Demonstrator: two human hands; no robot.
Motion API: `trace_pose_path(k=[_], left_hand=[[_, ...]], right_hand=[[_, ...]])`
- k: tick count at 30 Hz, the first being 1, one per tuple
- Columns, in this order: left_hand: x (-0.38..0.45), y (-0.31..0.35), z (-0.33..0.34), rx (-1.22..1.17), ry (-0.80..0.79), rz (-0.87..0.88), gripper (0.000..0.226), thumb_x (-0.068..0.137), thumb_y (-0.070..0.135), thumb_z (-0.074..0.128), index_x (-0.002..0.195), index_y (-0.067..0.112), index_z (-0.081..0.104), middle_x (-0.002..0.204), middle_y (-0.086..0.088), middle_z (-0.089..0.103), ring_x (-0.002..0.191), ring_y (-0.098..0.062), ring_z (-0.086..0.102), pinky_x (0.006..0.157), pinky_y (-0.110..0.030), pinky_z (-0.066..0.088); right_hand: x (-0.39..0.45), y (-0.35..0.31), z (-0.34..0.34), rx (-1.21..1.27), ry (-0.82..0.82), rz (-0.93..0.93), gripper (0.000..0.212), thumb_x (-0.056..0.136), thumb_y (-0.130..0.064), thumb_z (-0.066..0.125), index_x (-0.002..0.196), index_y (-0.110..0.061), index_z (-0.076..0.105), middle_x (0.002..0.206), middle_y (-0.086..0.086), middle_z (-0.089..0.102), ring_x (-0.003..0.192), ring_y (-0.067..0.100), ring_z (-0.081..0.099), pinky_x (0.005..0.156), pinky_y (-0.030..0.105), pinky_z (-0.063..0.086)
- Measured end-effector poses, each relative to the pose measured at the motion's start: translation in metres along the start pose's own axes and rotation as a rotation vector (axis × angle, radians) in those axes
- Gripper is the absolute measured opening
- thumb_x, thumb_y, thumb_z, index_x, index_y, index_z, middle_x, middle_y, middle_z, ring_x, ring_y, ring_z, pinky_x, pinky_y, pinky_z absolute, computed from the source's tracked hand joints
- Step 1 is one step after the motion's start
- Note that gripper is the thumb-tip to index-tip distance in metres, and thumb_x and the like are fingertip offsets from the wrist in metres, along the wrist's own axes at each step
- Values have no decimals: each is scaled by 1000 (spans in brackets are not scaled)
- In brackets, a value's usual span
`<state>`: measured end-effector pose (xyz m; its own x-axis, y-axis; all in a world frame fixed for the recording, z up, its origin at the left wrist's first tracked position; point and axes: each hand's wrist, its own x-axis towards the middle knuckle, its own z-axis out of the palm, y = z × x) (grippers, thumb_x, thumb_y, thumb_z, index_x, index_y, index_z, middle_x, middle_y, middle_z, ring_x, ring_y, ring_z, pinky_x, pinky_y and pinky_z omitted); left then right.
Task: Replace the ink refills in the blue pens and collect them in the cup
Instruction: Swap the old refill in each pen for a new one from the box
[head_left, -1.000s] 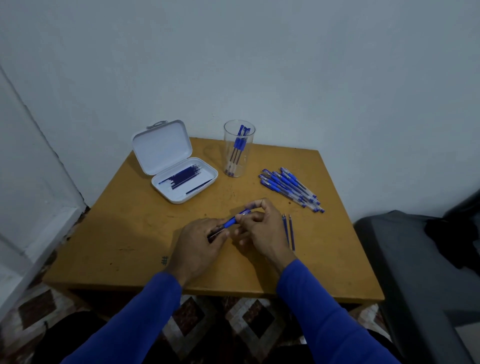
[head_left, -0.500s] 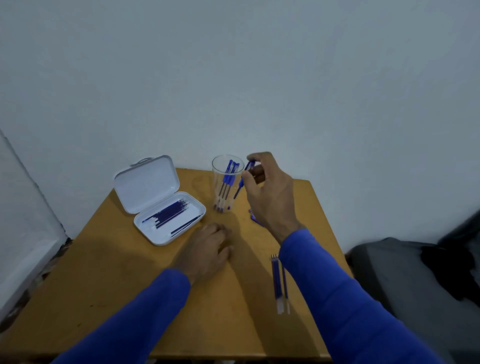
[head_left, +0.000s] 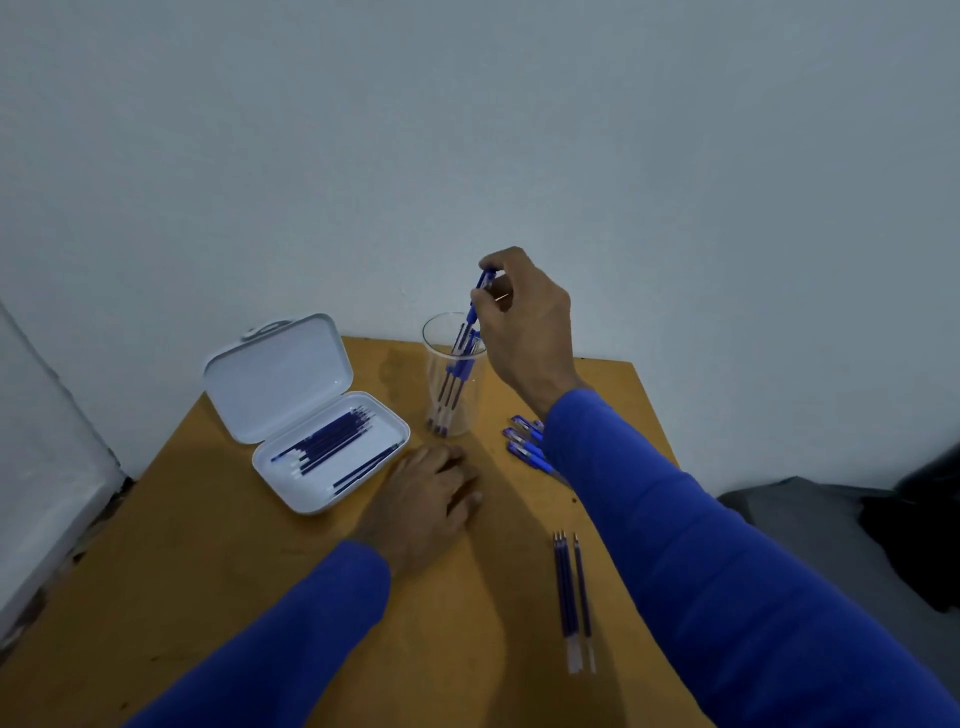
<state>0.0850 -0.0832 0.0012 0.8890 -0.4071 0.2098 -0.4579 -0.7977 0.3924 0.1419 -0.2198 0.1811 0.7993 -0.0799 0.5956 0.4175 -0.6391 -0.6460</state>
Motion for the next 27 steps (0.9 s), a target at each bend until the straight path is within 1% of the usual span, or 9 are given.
trace_pose_path(k=[2, 5, 10, 13, 15, 19, 22, 24, 27], left_hand=[[0, 1, 0, -3, 6, -7, 45, 102, 53, 45, 139, 30, 57, 149, 12, 40, 138, -7, 31, 119, -36, 31], [-1, 1, 0, 6, 13, -12, 45, 102, 53, 43, 139, 31, 56, 150, 13, 39, 138, -7, 29, 120, -34, 29], [-1, 0, 1, 2, -6, -30, 47, 102, 55, 42, 141, 32, 54, 152, 13, 37, 140, -8, 28, 120, -37, 30], [-1, 1, 0, -6, -16, -38, 47, 102, 55, 43, 141, 32, 54, 153, 12, 37, 141, -9, 28, 120, -36, 29], [-1, 1, 0, -6, -17, -40, 47, 102, 55, 42, 141, 32, 54, 153, 12, 36, 141, -9, 28, 120, -36, 29], [-1, 1, 1, 4, -11, -39, 47, 102, 55, 42, 141, 32, 54, 152, 13, 37, 140, -9, 28, 120, -36, 30], [-1, 1, 1, 9, 1, -17, 46, 102, 53, 42, 139, 31, 56, 151, 12, 38, 139, -8, 29, 119, -36, 30], [-1, 2, 0, 8, 7, -4, 45, 102, 52, 43, 138, 29, 58, 150, 12, 40, 138, -8, 31, 118, -37, 32], [1, 4, -2, 19, 6, 9, 44, 101, 51, 46, 136, 28, 59, 149, 10, 43, 137, -10, 34, 117, -38, 34]], right_hand=[[1, 7, 9, -81, -79, 27, 18, 97, -16, 64, 115, -16, 67, 95, -1, 68, 83, 13, 65, 77, 32, 59], [1, 11, 20, -200, -184, 60, 18, 98, -22, 63, 113, -17, 71, 100, -2, 72, 88, 16, 66, 79, 40, 60], [-3, 14, 28, -324, -300, 121, 20, 98, -20, 59, 116, -20, 67, 98, -2, 69, 85, 21, 66, 72, 38, 59], [-1, 14, 29, -386, -325, 124, 14, 96, -18, 58, 101, -16, 72, 91, 1, 73, 79, 22, 68, 71, 40, 60], [0, 15, 30, -390, -345, 136, 20, 98, -19, 57, 96, -14, 76, 90, 2, 75, 79, 21, 69, 73, 41, 62], [-3, 18, 26, -294, -325, 129, 24, 101, -18, 56, 110, -11, 77, 108, 3, 76, 94, 20, 70, 84, 40, 60], [-6, 17, 17, -260, -284, 82, 25, 103, -16, 56, 118, -10, 75, 117, 4, 74, 103, 18, 67, 87, 28, 55], [-9, 17, 11, -244, -267, 61, 26, 104, -17, 56, 121, -10, 74, 120, 4, 73, 104, 16, 66, 83, 21, 48], [-17, 16, 0, -204, -209, 45, 24, 103, -15, 57, 118, -9, 75, 116, 4, 74, 101, 16, 65, 85, 23, 49]])
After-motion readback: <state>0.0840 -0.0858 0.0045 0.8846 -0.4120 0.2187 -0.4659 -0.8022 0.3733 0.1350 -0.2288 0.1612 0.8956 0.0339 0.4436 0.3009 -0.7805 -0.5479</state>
